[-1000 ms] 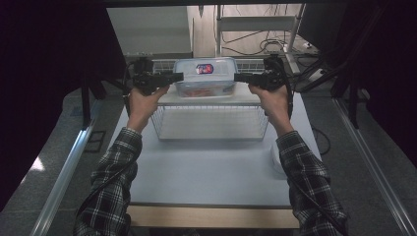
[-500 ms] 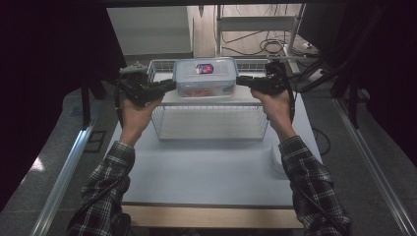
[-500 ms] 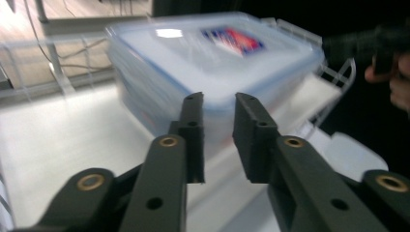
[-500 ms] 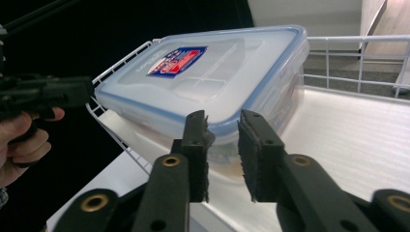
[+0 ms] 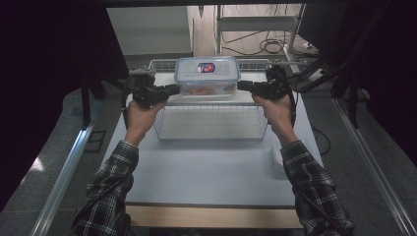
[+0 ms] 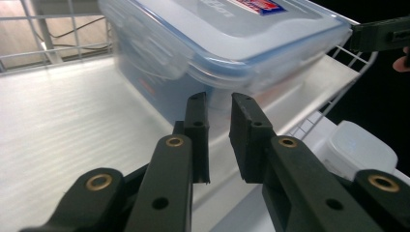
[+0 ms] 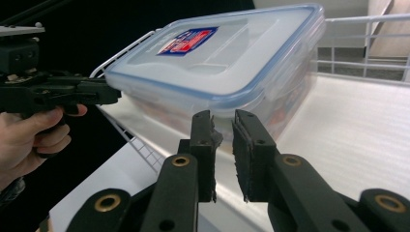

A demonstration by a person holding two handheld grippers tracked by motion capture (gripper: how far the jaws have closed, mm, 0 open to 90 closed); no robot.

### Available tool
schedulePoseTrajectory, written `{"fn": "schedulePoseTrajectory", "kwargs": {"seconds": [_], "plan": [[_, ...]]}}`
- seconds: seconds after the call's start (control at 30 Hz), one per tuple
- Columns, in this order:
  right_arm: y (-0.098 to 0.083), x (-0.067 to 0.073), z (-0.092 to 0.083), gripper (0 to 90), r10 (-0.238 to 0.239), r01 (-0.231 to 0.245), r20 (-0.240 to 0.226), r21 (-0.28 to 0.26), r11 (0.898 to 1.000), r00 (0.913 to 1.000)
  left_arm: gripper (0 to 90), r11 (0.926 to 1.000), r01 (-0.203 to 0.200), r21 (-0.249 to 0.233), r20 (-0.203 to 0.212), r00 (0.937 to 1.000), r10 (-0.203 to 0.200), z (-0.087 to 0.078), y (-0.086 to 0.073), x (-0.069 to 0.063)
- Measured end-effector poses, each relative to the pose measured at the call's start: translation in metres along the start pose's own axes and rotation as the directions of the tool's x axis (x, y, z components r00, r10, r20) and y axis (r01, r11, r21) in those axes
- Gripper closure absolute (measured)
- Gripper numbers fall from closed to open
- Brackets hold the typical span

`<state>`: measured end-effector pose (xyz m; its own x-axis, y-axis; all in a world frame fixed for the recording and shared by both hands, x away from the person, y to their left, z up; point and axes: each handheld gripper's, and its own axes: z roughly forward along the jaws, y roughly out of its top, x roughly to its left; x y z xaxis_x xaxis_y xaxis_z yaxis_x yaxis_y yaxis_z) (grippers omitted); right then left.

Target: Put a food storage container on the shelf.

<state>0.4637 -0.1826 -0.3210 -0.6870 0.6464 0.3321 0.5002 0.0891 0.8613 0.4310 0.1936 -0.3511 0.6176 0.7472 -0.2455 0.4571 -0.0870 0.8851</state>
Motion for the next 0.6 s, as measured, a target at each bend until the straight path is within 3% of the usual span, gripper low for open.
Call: {"fn": "schedulePoseTrajectory", "kwargs": {"seconds": [0.23,0.6], "plan": [[-0.017,0.007,-0.011,66.2,-0.035,0.035,-0.006,0.007,0.999,0.9994,65.0,0.9994,-0.035,0.003,0.019,0.9992,0.035,-0.006,-0.014,-0.010],[-0.050,0.020,-0.030,46.4,-0.111,0.111,0.001,0.030,0.993,0.9938,34.4,0.9962,-0.087,-0.003,0.008,0.9961,0.087,-0.020,-0.044,-0.030]]}}
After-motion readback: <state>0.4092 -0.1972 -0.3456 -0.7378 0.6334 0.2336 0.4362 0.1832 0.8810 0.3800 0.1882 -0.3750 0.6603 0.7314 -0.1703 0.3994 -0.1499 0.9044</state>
